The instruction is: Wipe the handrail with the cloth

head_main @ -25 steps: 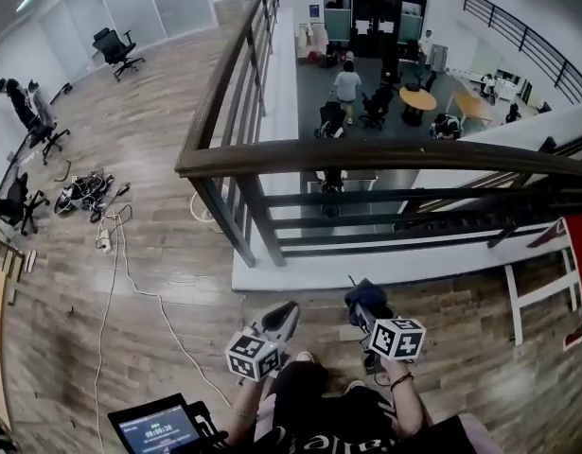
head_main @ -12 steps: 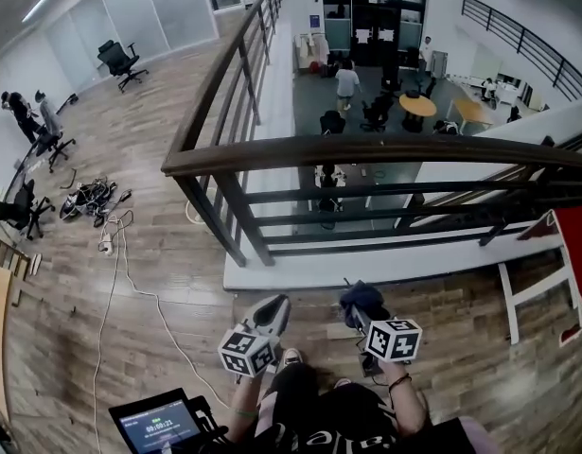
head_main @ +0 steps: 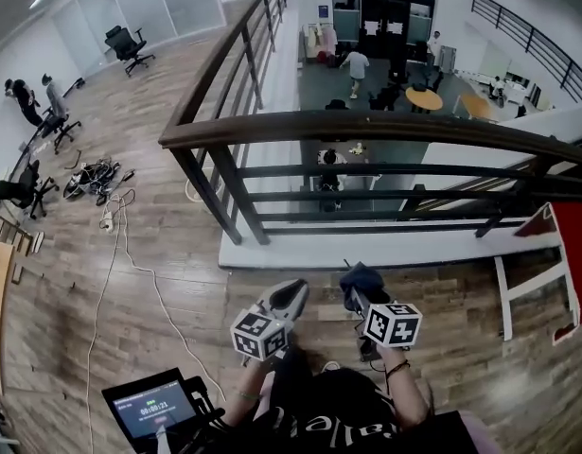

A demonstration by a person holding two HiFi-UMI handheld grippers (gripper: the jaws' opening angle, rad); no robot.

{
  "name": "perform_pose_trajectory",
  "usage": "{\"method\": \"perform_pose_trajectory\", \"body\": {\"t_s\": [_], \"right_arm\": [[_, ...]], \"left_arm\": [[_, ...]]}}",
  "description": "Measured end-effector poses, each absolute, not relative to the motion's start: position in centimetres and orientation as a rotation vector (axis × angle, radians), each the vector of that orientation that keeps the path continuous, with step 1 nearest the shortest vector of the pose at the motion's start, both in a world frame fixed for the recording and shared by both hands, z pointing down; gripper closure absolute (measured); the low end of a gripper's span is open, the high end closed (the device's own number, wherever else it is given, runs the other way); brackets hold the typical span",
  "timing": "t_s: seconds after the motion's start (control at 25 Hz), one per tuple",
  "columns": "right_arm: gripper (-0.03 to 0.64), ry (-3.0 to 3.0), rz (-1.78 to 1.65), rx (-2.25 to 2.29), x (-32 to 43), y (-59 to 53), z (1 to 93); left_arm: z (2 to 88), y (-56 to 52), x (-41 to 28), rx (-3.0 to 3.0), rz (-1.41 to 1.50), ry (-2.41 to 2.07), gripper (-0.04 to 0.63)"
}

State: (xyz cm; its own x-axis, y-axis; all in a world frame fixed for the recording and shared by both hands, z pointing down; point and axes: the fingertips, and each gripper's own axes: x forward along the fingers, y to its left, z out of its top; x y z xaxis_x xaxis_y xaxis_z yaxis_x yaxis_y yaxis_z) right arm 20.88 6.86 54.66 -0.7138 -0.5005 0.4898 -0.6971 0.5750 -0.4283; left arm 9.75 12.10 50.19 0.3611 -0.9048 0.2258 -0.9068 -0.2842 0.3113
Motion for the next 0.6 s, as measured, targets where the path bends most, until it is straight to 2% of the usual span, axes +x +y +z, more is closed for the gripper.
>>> {"method": "perform_pose_trajectory", "body": {"t_s": [0.6], "right_arm": [[0.514,-2.506,0.824,0.936,21.6,7.9,54.5]], "left_arm": [[49.8,13.5,11.0,2.234,0.038,-1.623,0.565]]}}
